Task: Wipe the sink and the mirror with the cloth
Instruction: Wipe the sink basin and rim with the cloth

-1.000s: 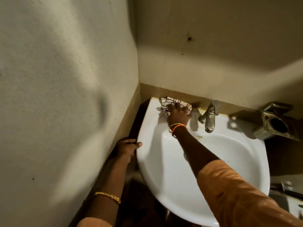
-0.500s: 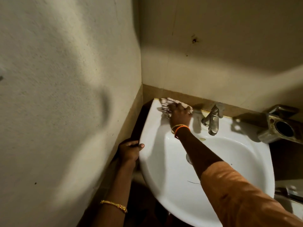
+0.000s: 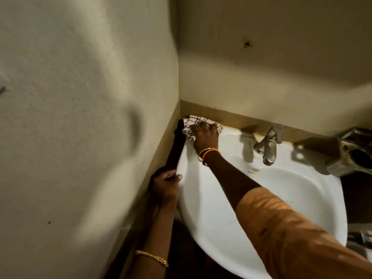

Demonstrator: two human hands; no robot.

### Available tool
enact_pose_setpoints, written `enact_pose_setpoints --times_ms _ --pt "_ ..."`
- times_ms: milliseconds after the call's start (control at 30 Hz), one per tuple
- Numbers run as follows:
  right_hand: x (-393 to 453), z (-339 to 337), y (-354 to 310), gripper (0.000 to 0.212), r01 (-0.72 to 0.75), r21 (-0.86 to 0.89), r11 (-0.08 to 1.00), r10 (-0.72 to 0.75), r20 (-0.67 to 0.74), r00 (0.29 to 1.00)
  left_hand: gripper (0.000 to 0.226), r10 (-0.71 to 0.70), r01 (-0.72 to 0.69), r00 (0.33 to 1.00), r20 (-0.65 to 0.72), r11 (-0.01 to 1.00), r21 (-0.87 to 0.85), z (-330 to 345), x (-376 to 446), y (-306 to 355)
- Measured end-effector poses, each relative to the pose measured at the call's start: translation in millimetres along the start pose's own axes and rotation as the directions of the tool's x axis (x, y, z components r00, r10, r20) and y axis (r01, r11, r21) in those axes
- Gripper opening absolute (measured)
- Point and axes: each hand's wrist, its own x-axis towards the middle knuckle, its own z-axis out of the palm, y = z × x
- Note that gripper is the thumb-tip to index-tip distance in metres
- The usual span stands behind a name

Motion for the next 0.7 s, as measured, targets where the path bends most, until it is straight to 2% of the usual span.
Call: enact_pose_setpoints --times_ms 67,133,200,300,400,500,567,633,700 --pt "17.1 -1.1 8.6 0.042 0.104 -0.004 0.995 -0.104 0.073 0.992 0.026 0.096 -0.094 0.995 -0.039 0.994 0.049 0.4 -5.1 -4.3" --pt "25.5 1.1 21.0 0.043 0.169 -0.045 0.985 -0.164 0.089 0.982 0.026 0.133 -0.128 0.989 -0.065 0.989 0.071 -0.2 -6.8 -5.6" --pt "17.3 4.5 22.7 0.042 0.216 -0.019 0.976 -0.213 0.088 0.973 0.033 0.113 -0.108 0.990 -0.087 0.992 0.066 -1.3 -9.4 -1.8" --pt "-21.6 13.2 18.1 0.054 0.355 0.008 0.935 -0.355 0.039 0.934 0.047 0.075 -0.073 0.993 -0.095 0.997 0.026 -5.2 -13.4 0.6" --pt "-53.0 5.1 20.0 0.061 0.429 -0.006 0.903 -0.428 0.050 0.902 0.046 0.009 -0.008 0.999 -0.041 1.000 0.020 -15.1 -21.6 -9.3" --pt "-10.1 -12.5 21.0 0.048 0.343 -0.140 0.929 -0.331 0.100 0.938 0.031 -0.088 0.090 0.995 0.054 0.995 -0.039 -26.9 -28.7 -24.0" --pt "27.4 -17.0 22.4 0.041 0.240 -0.130 0.962 -0.219 0.160 0.963 0.016 -0.145 0.155 0.982 0.124 0.985 -0.074 -35.5 -31.6 -32.2" --pt "42.5 -11.1 23.4 0.040 0.178 -0.136 0.975 -0.149 0.200 0.969 0.018 -0.190 0.211 0.961 0.203 0.973 -0.090 -42.4 -34.0 -32.2" --pt "32.9 -9.3 21.0 0.040 0.192 -0.153 0.969 -0.159 0.205 0.966 0.034 -0.203 0.229 0.949 0.241 0.970 -0.084 -45.7 -36.2 -32.7"
